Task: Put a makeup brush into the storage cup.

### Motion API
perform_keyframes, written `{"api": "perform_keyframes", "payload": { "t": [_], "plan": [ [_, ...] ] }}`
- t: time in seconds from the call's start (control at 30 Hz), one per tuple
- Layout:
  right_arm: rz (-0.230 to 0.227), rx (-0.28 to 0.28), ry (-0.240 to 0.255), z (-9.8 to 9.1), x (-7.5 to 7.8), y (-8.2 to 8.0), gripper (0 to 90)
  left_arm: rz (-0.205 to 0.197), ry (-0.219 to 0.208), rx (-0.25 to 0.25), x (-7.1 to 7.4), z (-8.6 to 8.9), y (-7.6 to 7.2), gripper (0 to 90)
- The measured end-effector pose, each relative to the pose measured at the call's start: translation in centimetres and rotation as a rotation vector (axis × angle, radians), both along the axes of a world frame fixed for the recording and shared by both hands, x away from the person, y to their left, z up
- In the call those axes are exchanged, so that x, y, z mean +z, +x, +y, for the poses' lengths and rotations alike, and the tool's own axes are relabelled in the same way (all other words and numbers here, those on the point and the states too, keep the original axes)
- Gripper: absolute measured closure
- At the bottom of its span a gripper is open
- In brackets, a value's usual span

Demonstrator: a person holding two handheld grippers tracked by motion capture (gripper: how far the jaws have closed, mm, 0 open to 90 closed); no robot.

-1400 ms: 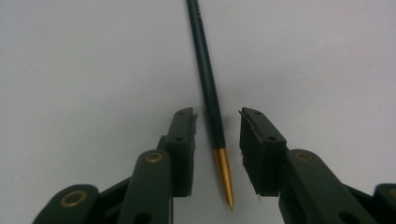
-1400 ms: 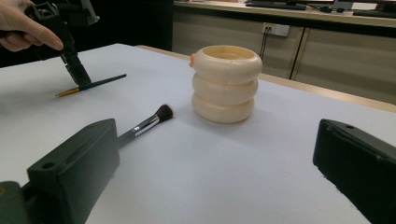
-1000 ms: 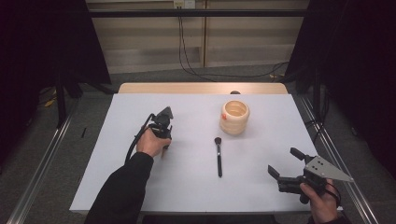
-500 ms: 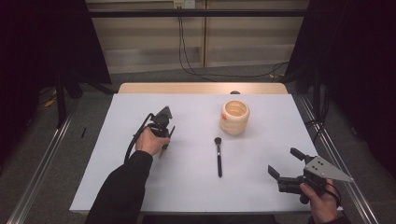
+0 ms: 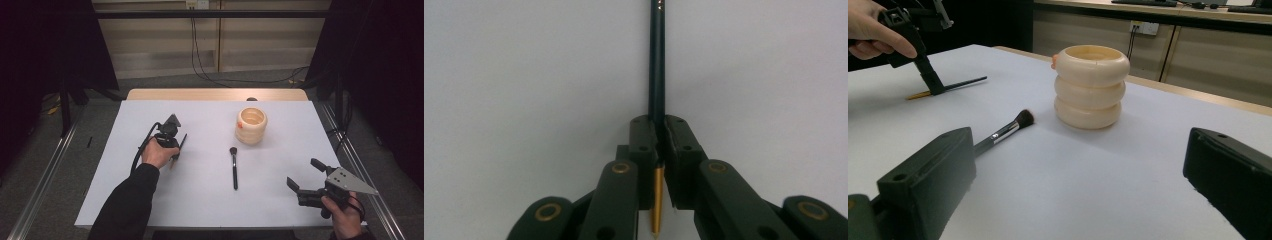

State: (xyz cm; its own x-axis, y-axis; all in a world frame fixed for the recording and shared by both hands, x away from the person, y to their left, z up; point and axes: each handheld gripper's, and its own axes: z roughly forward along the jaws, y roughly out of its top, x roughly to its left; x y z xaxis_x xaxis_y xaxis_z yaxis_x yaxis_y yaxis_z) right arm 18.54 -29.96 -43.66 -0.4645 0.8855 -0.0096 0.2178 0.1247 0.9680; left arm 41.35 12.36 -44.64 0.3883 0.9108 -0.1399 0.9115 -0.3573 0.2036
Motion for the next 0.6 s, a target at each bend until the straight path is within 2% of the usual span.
{"api": "perform_keyframes", "payload": {
  "t": [0.07,0.1,0.17,0.23,0.27,0.33,0.37,0.4,0.43,0.5,0.53,0.57,0.6],
  "plan": [
    [0.0,0.0,0.0,0.0,0.0,0.0,0.0,0.004,-0.002,-0.007,0.0,0.2,0.0,83.5],
    [-0.001,0.0,-0.001,0.0,0.0,0.0,0.0,0.005,-0.026,0.012,0.0,0.1,0.0,83.5],
    [0.002,0.0,0.003,0.0,0.0,0.0,0.0,0.001,-0.03,0.008,0.0,0.5,0.1,83.5],
    [-0.001,-0.001,0.002,0.0,0.0,0.0,0.0,-0.011,-0.062,0.019,0.1,0.6,-0.1,83.5],
    [0.0,-0.002,0.002,0.0,0.0,0.0,0.0,-0.022,-0.058,0.0,0.2,0.8,-0.1,83.5],
    [0.002,0.002,0.003,0.0,0.0,0.1,0.0,-0.024,-0.07,0.005,0.3,0.9,-0.1,83.5],
    [0.003,0.005,0.001,0.0,0.0,0.1,0.0,-0.043,-0.081,0.014,0.5,0.9,-0.2,83.4],
    [0.003,0.005,0.001,0.0,0.0,0.1,0.0,-0.068,-0.093,-0.002,0.7,1.1,-0.2,83.4],
    [0.001,0.006,0.0,0.0,0.0,0.1,0.0,-0.088,-0.116,0.014,0.9,1.2,-0.3,83.4],
    [0.003,0.009,0.0,0.0,0.0,0.0,0.0,-0.131,-0.132,0.013,1.3,1.6,-0.3,83.5],
    [-0.002,0.004,0.002,0.0,0.0,0.1,0.0,-0.135,-0.149,0.009,1.5,1.7,-0.4,83.4],
    [-0.001,0.002,0.002,0.0,0.0,0.1,0.0,-0.176,-0.17,0.005,1.7,2.0,-0.5,83.4],
    [-0.001,0.002,0.002,0.0,0.0,0.1,0.0,-0.176,-0.17,0.005,1.7,2.0,-0.5,83.4]
  ]
}}
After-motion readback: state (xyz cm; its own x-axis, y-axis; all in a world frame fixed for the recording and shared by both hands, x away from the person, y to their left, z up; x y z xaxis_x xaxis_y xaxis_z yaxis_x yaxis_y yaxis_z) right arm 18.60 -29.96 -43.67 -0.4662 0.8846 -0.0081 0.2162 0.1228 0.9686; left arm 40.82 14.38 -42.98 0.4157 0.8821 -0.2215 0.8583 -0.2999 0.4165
